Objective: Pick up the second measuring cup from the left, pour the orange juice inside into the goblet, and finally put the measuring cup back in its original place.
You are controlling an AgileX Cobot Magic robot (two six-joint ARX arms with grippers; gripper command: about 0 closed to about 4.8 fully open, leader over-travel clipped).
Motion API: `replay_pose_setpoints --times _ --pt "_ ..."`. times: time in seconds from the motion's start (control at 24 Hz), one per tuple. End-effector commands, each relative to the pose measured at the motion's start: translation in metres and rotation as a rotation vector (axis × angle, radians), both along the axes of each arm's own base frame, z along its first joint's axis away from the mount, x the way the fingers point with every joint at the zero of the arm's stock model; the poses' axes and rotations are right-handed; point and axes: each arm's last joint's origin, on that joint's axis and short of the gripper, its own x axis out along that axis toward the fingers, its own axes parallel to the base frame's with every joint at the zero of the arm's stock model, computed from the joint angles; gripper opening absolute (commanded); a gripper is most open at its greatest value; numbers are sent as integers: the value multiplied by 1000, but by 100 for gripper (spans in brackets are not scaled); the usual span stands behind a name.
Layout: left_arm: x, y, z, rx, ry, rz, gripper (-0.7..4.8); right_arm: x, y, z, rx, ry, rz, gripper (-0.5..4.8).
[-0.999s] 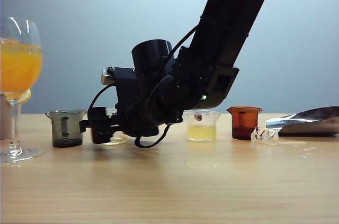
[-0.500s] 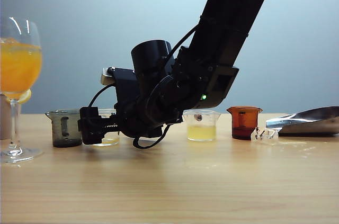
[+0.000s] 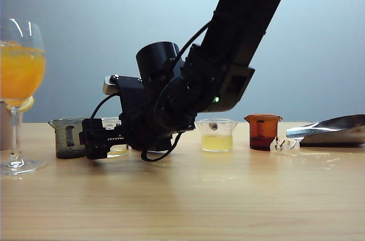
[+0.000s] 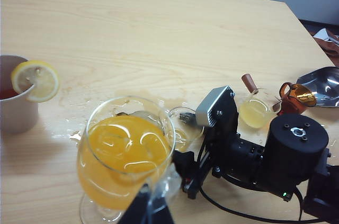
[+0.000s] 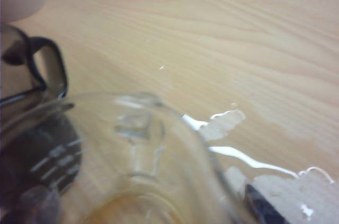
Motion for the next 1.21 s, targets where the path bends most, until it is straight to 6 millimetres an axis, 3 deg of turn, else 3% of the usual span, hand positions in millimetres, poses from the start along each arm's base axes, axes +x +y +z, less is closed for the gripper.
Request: replay_pose_setpoints --times 0.04,0.46,0.62,0.75,0.79,0.87,0.92,0.96,1.12,1.21 --pt "-1 0 3 -2 -14 -4 -6 -2 -1 7 -18 29 4 451" --pt "-1 0 3 -2 -15 -4 -6 -14 -12 51 -93 119 28 450" --pt "-1 0 3 -2 -16 -4 -6 -27 -24 87 -137 179 49 450" --pt "-1 0 3 -2 -20 -4 -6 -44 -39 126 -143 224 100 448" --pt "-1 0 4 -3 -24 -4 -6 -55 -49 150 -138 232 116 402" --pt "-1 0 7 -2 -32 -4 -6 -66 -60 173 -130 225 120 295" --pt "-2 0 8 -2 -39 -4 -6 -73 -68 187 -120 214 120 189" --pt "-3 0 14 1 -57 -2 -6 -87 -83 212 -112 183 122 -15" --pt "-9 0 27 -2 -109 -7 -6 -128 -133 274 -109 19 -49 -1" --pt "-13 -1 28 1 -128 -36 -6 -147 -156 292 -161 -105 -95 -1"
